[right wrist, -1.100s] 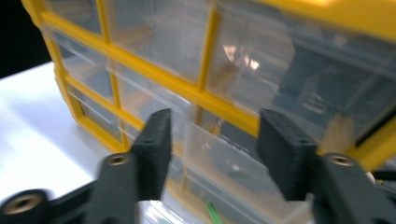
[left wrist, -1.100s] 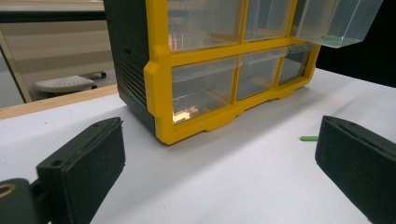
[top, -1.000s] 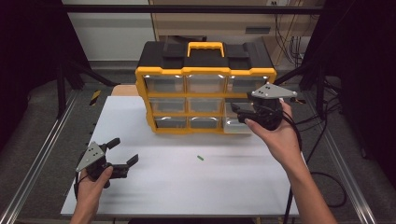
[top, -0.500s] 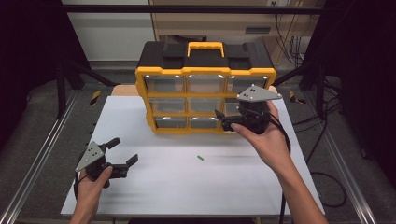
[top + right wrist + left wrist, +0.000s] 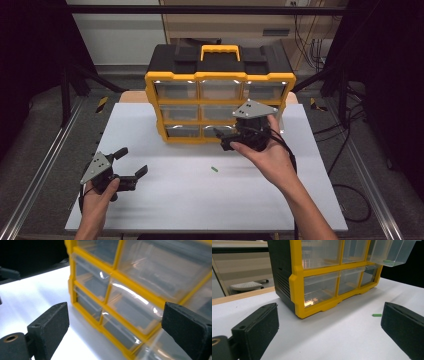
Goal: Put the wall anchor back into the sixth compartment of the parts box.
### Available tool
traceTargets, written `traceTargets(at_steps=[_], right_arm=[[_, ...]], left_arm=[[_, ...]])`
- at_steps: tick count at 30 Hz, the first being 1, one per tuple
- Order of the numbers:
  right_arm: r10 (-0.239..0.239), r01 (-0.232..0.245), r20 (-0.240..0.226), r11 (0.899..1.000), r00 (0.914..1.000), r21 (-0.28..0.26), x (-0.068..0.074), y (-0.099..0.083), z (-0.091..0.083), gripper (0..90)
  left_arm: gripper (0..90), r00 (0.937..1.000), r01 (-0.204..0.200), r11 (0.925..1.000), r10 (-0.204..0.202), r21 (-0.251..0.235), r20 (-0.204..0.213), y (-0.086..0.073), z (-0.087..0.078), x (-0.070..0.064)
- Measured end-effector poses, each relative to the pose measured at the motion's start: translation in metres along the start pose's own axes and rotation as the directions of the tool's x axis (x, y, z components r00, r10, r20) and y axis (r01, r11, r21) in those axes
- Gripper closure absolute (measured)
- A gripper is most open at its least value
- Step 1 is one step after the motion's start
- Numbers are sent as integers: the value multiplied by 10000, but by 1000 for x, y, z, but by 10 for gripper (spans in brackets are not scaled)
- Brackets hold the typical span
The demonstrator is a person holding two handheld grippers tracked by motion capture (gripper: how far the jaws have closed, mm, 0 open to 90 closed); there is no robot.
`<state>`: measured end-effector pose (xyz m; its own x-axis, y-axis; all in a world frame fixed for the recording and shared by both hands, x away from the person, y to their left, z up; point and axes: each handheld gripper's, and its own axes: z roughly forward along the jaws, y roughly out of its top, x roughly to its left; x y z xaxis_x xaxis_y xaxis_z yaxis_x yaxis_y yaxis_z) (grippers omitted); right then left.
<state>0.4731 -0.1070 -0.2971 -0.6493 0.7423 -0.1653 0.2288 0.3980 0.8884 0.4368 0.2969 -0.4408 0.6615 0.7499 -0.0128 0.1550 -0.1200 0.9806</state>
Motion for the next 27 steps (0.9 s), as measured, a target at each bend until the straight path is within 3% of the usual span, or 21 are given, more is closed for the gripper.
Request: traceTargets(at_steps=[13,27], right_arm=[[-21,63,-636,9978,9980,666,24,-21,28,67],[156,25,-1188,9885,9928,1510,46,-62,53,88]], left_arm=[[16,10000,-40,10000,40,5,4,0,0,0],[16,9998,-189,9998,189,99,8,0,1,-1]])
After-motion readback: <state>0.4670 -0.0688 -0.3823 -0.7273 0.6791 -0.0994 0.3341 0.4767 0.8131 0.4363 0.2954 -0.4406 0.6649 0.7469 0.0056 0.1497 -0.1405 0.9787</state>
